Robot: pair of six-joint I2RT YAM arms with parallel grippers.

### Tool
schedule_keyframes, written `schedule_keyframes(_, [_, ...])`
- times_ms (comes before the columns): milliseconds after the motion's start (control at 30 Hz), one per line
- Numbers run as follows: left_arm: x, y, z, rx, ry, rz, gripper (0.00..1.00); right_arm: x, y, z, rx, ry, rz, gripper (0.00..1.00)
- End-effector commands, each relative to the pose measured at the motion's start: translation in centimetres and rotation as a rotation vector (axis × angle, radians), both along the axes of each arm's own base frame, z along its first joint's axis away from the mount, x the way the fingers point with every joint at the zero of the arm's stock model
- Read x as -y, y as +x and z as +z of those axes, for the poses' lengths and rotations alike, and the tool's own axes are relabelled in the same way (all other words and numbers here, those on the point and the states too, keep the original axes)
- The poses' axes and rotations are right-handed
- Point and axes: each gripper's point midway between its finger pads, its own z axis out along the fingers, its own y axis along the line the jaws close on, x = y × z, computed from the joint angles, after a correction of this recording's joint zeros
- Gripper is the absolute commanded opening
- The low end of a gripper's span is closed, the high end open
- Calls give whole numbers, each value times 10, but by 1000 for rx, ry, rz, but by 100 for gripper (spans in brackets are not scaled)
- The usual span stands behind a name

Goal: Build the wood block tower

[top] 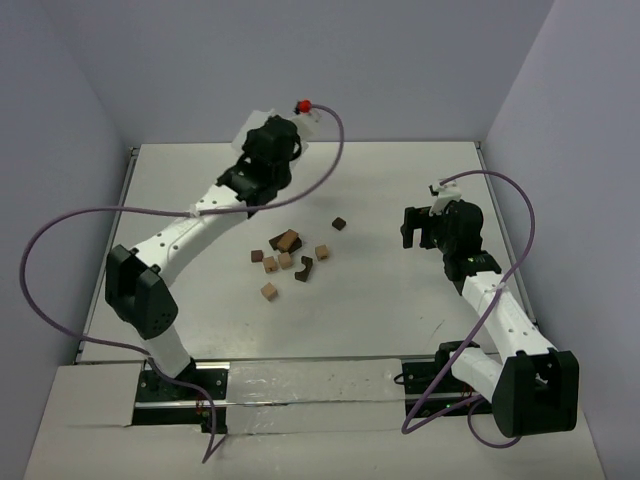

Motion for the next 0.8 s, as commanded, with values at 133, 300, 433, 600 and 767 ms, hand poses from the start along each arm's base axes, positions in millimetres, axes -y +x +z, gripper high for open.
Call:
schedule_keyframes(133, [-98,28,-54,-338,-476,116,0,-1,11,24,60,-2,4,100])
schedule_keyframes(300, [-196,52,-85,-408,-659,189,0,-3,11,21,47,0,13,100])
schedule_keyframes(433, [-267,69,-115,-457,-750,226,0,-3,11,19,37,0,17,100])
schedule_keyframes(600, [-352,81,-147,-447,-850,307,0,-4,12,15,25,-1,22,100])
schedule_keyframes(767, [-382,95,-181,-464,-841,340,0,-5,13,7,-4,2,26,100])
